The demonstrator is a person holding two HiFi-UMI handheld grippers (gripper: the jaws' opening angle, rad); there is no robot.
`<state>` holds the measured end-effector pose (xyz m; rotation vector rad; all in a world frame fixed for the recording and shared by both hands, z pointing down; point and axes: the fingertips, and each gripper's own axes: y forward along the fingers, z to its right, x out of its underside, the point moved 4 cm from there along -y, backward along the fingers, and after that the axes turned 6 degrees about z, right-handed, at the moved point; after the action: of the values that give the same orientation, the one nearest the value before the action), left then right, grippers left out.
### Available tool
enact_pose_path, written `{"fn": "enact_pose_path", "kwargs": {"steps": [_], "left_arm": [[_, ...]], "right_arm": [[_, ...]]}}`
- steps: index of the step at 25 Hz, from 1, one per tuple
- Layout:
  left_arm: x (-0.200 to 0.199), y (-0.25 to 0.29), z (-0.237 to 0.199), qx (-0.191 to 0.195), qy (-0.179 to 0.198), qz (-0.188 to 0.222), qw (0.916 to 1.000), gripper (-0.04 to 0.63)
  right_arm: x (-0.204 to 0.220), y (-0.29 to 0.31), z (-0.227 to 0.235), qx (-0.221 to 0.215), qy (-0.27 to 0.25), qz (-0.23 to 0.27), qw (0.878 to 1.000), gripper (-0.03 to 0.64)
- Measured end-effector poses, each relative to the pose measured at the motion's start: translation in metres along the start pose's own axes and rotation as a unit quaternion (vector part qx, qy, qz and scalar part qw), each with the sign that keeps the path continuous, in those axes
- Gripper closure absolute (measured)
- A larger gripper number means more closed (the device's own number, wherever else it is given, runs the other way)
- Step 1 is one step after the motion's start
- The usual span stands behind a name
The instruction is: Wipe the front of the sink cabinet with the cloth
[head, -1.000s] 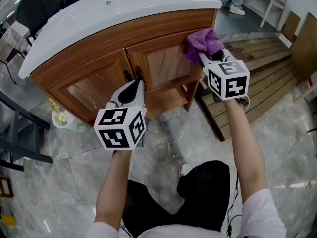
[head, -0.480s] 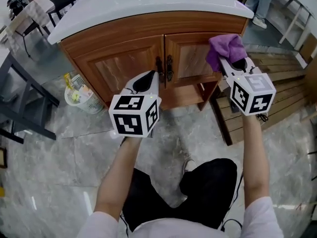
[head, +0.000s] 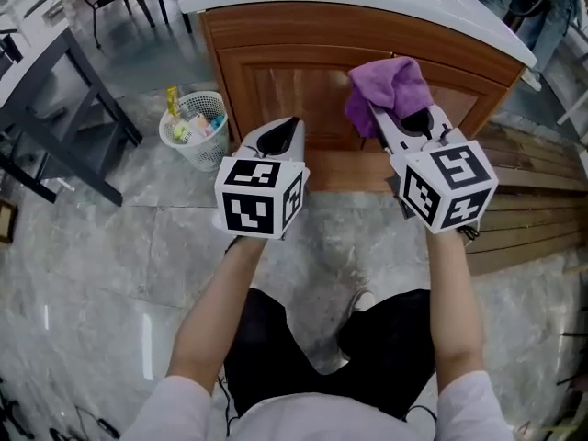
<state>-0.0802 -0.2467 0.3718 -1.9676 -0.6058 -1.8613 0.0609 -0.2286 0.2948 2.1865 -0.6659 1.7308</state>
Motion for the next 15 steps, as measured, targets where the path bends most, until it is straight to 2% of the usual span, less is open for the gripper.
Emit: {"fn": "enact_pose_path", "kwargs": {"steps": [7, 10, 15], "left_arm": [[0.008, -0.040, -0.052, -0.062, -0.007, 0.002, 0.9980, 0.591], [0.012, -0.058, -0.074, -0.094, -0.008, -0.001, 0.9956, 0.591], [0.018, -0.079, -0.099, -0.124, -0.012, -0.004, 0.9922, 0.591]], "right_arm": [[0.017, 0.060, -0.091, -0.073, 0.030, 0.019, 0.997, 0.549], [0.029, 0.085, -0.124, -0.094, 0.027, 0.022, 0.995, 0.549], [0.045, 0.118, -0.157, -0.122, 0.024, 0.011, 0.992, 0.549]]}}
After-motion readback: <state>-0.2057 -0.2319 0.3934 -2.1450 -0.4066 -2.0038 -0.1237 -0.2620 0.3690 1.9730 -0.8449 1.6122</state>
